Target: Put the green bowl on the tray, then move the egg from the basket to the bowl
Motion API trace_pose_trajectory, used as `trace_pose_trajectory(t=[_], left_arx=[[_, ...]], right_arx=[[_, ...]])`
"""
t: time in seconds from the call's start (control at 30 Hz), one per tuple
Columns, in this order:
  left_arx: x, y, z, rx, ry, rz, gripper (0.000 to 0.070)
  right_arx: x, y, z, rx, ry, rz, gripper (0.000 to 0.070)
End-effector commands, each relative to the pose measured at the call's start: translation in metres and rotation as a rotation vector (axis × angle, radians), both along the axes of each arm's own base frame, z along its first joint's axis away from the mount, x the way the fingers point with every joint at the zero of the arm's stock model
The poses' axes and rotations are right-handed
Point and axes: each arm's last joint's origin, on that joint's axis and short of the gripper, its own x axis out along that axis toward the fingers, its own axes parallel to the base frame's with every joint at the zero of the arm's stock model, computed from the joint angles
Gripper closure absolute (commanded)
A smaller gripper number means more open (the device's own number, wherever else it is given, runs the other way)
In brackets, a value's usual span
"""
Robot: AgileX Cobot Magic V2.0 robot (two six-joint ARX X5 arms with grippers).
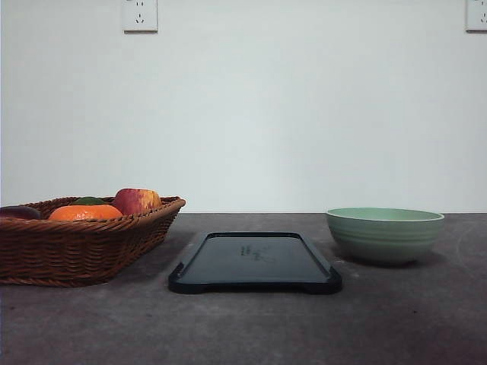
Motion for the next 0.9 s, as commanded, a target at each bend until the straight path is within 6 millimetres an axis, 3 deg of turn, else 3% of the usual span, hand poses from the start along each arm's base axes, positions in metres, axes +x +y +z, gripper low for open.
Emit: trace_pose_trajectory(t=[0.0, 0.3, 0.6, 0.87], left_arx=[[0.005, -0.001, 0.013, 0.048, 0.008, -0.027, 0.0700], [0.049, -0.011, 0.036, 0.050, 0.237, -0.141, 0.0700], [0.084, -0.026, 0.030, 0.107, 0.498, -0.257, 0.0700], [0.096, -0.038, 0.024, 0.173, 0.623, -0.327, 0.0700]], right_arx=[[0.004, 0.001, 0.006, -0.013, 0.020, 0.011, 0.0693], [0.037, 0.003, 0.018, -0.022, 0.272, 0.039, 0.0693], [0.072, 0.008, 0.019, -0.009, 0.536, 0.119, 0.0693], [0.088, 0.010, 0.011, 0.004, 0.630, 0.162, 0.0693]])
